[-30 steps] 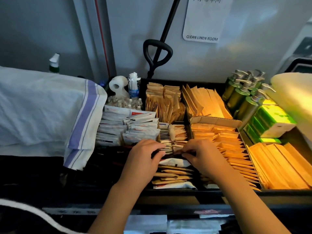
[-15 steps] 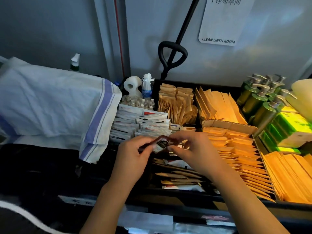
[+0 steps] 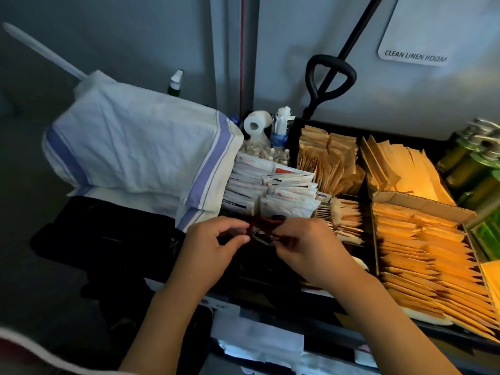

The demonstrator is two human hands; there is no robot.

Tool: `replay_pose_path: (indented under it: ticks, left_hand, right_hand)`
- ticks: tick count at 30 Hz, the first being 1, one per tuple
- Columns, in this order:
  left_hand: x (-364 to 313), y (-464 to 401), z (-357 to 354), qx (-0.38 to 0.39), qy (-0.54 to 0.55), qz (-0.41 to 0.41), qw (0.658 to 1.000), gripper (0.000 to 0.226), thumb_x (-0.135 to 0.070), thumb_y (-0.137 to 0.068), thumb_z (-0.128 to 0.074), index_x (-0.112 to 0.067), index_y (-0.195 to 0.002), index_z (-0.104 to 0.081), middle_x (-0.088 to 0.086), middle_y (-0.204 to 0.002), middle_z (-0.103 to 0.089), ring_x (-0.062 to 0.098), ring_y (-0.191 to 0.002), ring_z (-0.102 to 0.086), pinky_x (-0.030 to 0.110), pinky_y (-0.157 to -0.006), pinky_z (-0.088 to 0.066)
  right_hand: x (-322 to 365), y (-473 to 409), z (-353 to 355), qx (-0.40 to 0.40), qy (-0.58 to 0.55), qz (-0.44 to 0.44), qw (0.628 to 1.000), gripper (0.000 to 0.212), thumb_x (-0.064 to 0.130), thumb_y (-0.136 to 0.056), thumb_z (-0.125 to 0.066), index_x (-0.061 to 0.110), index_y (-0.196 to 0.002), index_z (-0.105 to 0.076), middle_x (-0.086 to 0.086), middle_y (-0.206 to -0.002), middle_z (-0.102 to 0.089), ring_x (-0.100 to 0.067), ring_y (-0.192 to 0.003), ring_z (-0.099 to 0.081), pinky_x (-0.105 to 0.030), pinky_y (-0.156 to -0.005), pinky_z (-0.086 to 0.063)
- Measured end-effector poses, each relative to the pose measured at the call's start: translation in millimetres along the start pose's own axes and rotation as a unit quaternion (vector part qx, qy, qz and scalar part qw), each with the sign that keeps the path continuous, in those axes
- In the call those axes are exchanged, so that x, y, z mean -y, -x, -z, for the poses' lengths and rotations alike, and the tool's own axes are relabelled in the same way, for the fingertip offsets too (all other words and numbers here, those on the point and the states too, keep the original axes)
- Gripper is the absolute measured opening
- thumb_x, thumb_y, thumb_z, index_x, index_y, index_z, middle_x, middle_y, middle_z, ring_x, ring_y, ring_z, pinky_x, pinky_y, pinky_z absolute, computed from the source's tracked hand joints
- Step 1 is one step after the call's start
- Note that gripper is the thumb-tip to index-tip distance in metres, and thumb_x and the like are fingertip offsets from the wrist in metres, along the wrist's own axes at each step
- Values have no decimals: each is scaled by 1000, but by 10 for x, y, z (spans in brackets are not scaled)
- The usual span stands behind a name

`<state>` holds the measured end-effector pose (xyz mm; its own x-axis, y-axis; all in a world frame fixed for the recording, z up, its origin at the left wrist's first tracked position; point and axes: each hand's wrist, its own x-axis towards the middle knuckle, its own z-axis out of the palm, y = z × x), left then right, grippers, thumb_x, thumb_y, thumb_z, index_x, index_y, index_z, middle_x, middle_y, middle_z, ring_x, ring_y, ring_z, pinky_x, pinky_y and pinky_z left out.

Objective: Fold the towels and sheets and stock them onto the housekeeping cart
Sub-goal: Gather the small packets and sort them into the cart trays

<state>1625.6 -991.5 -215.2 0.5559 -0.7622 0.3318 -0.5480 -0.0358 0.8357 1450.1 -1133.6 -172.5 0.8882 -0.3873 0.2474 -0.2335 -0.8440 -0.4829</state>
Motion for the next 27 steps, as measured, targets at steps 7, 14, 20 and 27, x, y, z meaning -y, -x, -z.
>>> replay_pose_path:
  ticks: [7,14,20,27]
  left_hand:
    - [14,-54,-81,3,-32,-55,998,29,-14,-84,-83,-33,-105,-78,-21,-100,-72,4,-95,-70,13,-85,-51]
    - [25,-86,-140,28,-138,-43,989,14,-9,-85,-79,-22,-90,-81,-14,-91,-72,5,-88,-66,34,-83,-57]
    - [-54,-94,-163,32,-135,-73,988,11,-15,-87,-81,-23,-94,-81,-15,-93,-71,5,-90,-65,31,-83,-56]
    - [-43,-94,-268,19,-199,-15,980,10,-13,-90,-75,-20,-89,-82,-12,-92,-60,7,-89,-56,22,-80,-46]
  right_hand:
    - [-3,-88,-16,55,62,-34,996,11,14,-85,-63,17,-85,-75,1,-80,-67,-19,-71,-56,-30,-62,-44]
    - [-40,-93,-168,48,102,-44,993,16,26,-94,-62,19,-98,-76,1,-94,-65,-22,-85,-61,-36,-73,-49]
    - [-73,-45,-293,20,137,-30,990,20,33,-95,-58,27,-99,-77,7,-93,-60,-20,-83,-62,-34,-65,-48]
    - [-103,-92,-399,-1,136,-36,990,15,26,-91,-67,25,-94,-82,0,-90,-51,-23,-80,-57,-35,-68,-44]
